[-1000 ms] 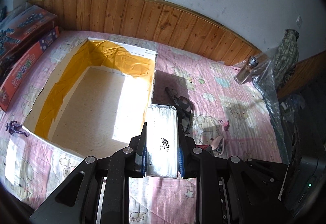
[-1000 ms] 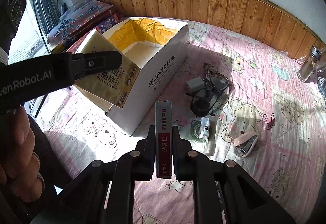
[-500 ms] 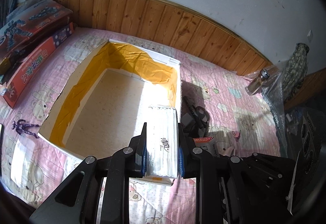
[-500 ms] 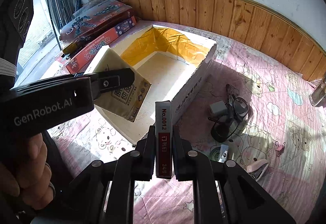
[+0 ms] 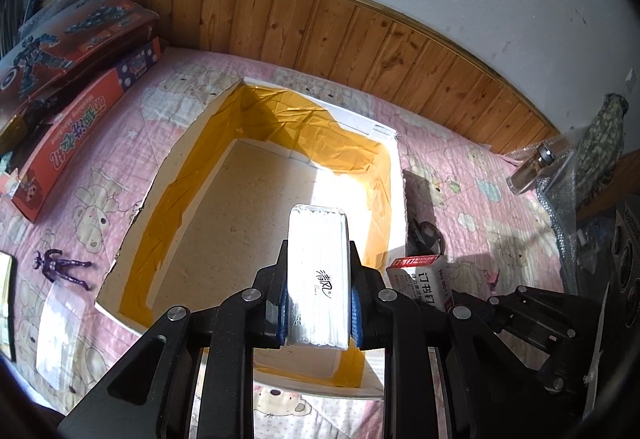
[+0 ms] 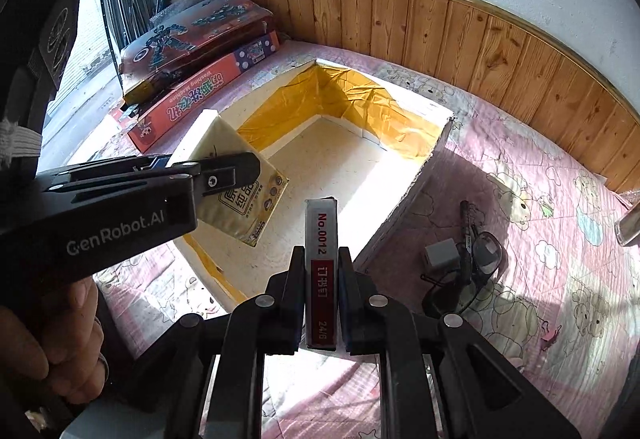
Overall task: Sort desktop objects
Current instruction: 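Carry the tissue pack and red-white box over the yellow-lined cardboard box with both tools, then open both tools to drop the tissue pack and red-white box inside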
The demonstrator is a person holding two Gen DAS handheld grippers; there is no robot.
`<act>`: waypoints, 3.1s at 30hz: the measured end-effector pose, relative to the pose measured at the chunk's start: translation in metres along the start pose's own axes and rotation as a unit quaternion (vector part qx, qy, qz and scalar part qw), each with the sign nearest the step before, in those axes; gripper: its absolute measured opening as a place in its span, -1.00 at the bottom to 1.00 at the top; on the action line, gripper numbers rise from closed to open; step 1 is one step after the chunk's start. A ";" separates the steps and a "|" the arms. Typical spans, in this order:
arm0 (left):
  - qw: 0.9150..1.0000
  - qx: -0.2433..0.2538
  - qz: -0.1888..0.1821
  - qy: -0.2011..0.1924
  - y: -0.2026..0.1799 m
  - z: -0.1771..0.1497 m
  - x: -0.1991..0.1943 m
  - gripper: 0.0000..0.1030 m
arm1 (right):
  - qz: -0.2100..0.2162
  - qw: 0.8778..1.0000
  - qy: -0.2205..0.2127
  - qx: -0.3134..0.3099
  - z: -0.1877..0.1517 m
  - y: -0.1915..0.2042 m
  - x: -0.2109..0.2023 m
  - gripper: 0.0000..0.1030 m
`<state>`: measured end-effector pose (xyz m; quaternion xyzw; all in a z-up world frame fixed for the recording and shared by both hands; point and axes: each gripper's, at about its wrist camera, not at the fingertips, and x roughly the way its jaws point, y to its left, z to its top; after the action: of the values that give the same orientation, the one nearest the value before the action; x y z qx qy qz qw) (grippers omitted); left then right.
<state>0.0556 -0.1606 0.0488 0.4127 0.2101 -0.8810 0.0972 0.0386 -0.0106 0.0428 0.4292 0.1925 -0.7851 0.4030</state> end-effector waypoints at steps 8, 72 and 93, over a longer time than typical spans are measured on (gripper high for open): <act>1.000 -0.001 0.008 0.022 0.008 0.010 0.022 -0.55 | 0.006 1.000 0.010 -0.006 0.017 0.000 0.020 -0.70; 0.986 0.011 0.068 0.150 0.039 0.111 0.219 -0.51 | -0.022 0.990 0.143 0.002 0.119 -0.066 0.198 -0.69; 0.988 0.028 0.074 0.135 0.024 0.093 0.127 -0.04 | -0.002 0.992 0.123 0.002 0.095 -0.052 0.134 -0.16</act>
<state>-0.0810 -0.2236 -0.0029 0.5447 0.1657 -0.8131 0.1214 -0.0930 -0.1035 -0.0178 0.5229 0.2400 -0.7272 0.3742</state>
